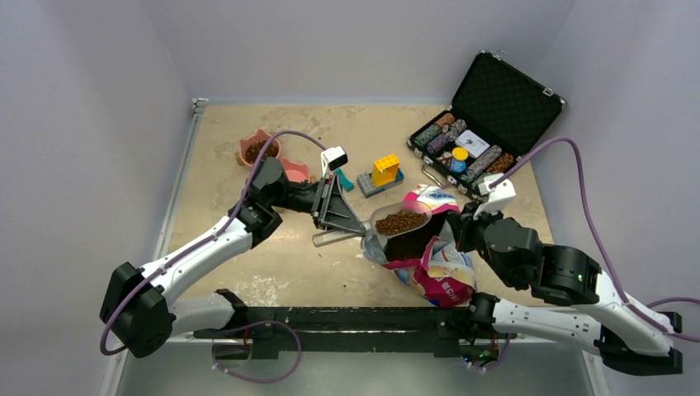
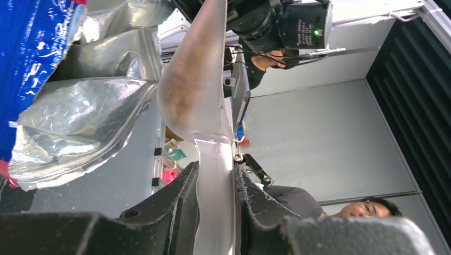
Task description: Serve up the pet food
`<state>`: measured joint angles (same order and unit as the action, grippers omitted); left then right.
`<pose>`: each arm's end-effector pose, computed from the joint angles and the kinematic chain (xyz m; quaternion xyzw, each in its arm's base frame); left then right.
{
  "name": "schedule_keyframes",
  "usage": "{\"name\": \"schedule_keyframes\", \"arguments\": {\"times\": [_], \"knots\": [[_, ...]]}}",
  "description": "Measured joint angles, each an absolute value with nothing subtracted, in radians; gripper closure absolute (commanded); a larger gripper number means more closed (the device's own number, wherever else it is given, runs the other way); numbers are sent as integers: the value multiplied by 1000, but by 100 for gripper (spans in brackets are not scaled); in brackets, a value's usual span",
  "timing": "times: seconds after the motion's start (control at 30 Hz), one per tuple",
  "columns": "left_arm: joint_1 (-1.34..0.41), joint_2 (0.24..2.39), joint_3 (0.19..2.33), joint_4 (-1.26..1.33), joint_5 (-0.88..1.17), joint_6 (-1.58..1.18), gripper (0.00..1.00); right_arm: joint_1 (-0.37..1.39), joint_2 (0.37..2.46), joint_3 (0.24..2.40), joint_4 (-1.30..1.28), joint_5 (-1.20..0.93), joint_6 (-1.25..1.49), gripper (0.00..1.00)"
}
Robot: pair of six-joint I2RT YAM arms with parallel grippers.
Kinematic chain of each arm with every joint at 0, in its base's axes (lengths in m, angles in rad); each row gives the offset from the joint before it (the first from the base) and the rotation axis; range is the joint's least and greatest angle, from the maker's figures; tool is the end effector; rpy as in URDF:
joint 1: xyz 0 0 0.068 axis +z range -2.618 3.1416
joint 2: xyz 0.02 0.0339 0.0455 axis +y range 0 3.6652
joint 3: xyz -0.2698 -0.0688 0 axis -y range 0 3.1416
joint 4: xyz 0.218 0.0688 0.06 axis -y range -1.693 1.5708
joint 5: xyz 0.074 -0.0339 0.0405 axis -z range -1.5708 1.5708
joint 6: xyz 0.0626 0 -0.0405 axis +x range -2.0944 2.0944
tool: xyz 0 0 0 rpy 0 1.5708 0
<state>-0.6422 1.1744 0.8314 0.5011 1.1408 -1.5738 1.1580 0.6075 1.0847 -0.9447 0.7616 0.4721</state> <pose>0.1582 -0.1894 0.3613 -0.1216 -0.6726 0.7294 0.0277 0.0681 0.0478 0.3672 -0.0824 0.8101 0.1370 0.5640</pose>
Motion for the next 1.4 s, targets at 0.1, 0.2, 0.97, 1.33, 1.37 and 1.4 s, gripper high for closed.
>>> {"name": "schedule_keyframes", "arguments": {"times": [0.1, 0.2, 0.97, 1.33, 1.37, 1.4], "knots": [[-623, 1174, 852, 508, 1146, -1596, 100, 1158, 608, 1087, -951, 765, 472, 100], [-574, 1174, 886, 509, 1151, -1618, 100, 1158, 608, 1090, -957, 765, 472, 100], [118, 1473, 846, 553, 1285, -1579, 100, 1158, 700, 1151, -989, 734, 418, 100], [186, 1464, 857, -105, 1282, -991, 100, 1099, 839, 1236, -1024, 681, 402, 100], [194, 1462, 852, -141, 1282, -952, 100, 1076, 836, 1236, -1022, 666, 399, 100], [204, 1461, 850, -153, 1280, -942, 100, 1044, 829, 1236, -1018, 652, 397, 100]]}}
